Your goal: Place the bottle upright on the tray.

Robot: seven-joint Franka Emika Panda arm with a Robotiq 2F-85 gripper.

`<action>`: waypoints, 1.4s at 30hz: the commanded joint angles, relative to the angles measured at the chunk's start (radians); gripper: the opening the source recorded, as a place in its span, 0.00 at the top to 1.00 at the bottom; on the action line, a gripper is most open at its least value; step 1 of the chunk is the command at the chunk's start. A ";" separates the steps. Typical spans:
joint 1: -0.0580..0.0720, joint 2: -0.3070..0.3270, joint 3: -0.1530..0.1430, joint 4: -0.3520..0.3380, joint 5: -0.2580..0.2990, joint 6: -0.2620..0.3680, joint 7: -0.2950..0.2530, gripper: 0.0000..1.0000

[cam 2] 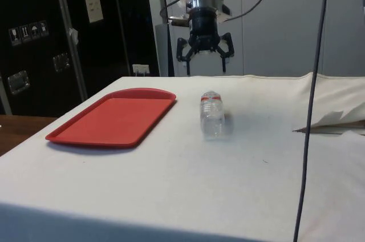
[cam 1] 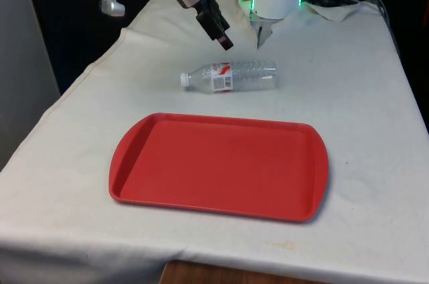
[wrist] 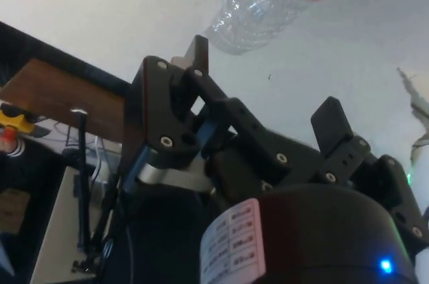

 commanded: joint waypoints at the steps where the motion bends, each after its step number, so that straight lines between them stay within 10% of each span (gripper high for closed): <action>1: -0.007 0.012 0.003 0.010 0.019 -0.020 -0.011 0.00; 42: -0.024 0.223 -0.046 0.116 0.187 -0.109 -0.217 0.00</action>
